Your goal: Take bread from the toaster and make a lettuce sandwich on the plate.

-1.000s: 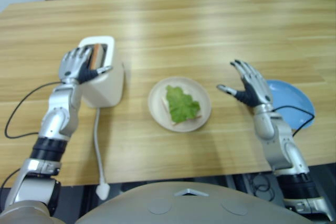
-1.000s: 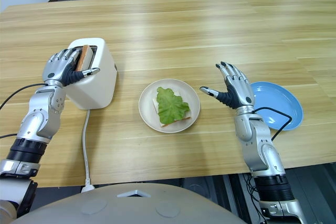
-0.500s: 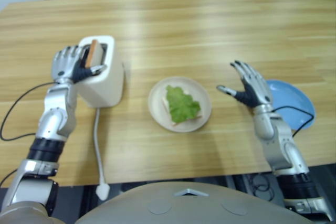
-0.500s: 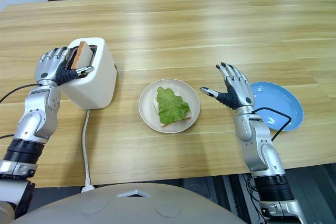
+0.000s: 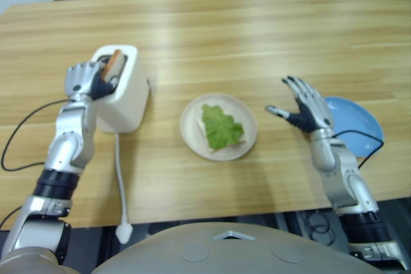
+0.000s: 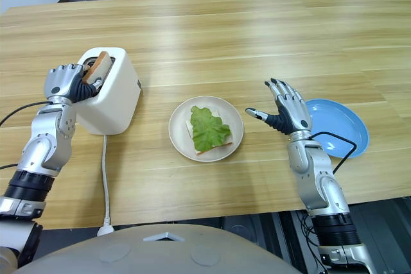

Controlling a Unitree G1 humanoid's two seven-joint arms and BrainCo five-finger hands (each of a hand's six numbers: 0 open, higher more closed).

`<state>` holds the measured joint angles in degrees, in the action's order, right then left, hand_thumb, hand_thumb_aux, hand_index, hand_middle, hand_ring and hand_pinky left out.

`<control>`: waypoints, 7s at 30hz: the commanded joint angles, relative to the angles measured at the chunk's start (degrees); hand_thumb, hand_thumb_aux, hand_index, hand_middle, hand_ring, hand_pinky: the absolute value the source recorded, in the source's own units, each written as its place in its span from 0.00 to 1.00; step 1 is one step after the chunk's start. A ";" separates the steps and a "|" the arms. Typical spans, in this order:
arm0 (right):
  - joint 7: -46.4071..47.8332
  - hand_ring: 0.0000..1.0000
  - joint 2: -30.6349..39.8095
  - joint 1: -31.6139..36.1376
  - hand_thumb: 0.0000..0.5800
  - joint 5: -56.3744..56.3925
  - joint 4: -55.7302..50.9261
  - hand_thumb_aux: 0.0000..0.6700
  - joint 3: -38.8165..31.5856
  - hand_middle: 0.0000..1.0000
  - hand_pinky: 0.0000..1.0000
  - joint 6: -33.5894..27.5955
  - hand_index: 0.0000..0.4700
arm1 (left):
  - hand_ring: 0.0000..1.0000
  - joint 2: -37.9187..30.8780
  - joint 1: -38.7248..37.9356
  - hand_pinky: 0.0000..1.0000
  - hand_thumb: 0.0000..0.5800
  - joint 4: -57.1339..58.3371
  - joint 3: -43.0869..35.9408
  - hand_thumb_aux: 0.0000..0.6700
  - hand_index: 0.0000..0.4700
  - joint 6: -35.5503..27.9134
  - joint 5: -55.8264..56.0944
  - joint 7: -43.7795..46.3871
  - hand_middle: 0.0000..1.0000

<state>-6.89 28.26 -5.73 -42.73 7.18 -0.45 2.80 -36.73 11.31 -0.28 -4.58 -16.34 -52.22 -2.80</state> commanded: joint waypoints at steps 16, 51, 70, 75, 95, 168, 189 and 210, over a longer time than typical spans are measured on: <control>-3.14 0.00 -0.24 -0.42 0.00 -1.10 -2.47 0.00 -1.18 0.00 0.00 0.72 0.00 | 1.00 4.37 0.03 1.00 1.00 -25.39 17.21 1.00 0.98 8.38 10.27 -12.20 1.00; -7.71 0.00 -2.02 -0.71 0.00 1.61 0.64 0.00 2.75 0.00 0.00 0.33 0.00 | 1.00 30.41 2.51 1.00 1.00 13.63 -12.08 1.00 0.98 16.29 44.27 23.91 1.00; -3.73 0.00 -0.55 -1.89 0.00 -1.61 2.76 0.00 -3.54 0.00 0.00 3.77 0.00 | 1.00 27.69 4.20 1.00 1.00 18.69 -12.76 1.00 0.98 18.12 39.31 19.74 1.00; -2.49 0.00 -0.29 -2.41 0.00 -1.81 3.92 0.00 -4.62 0.00 0.00 4.61 0.00 | 1.00 27.67 5.11 1.00 1.00 22.18 -13.49 1.00 0.98 19.22 37.86 19.30 1.00; 10.00 0.00 4.42 -9.68 0.00 -6.07 9.69 0.00 -16.22 0.00 0.00 14.84 0.00 | 1.00 28.03 7.11 1.00 1.00 35.38 -18.11 1.00 0.98 22.99 32.18 16.43 1.00; -6.89 0.00 3.01 -7.92 0.00 -9.65 17.18 0.00 -8.04 0.00 0.00 13.81 0.00 | 0.00 9.89 -7.69 0.00 0.00 -14.48 -4.69 0.00 0.00 24.53 18.95 4.30 0.00; 42.12 1.00 13.30 -15.70 1.00 24.83 24.51 1.00 -13.87 1.00 1.00 1.92 0.98 | 1.00 -12.08 -20.46 1.00 1.00 -20.53 -9.69 1.00 0.98 17.88 40.46 49.51 1.00; 32.89 1.00 4.84 5.83 1.00 8.97 -7.93 1.00 -24.00 1.00 1.00 5.00 0.98 | 1.00 1.15 -6.55 1.00 1.00 -2.16 -25.10 1.00 0.98 15.41 21.11 42.67 1.00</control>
<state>29.47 33.88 -2.21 -31.58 4.72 -24.49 6.37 -36.60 2.82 -7.17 -29.54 -1.07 -28.36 42.73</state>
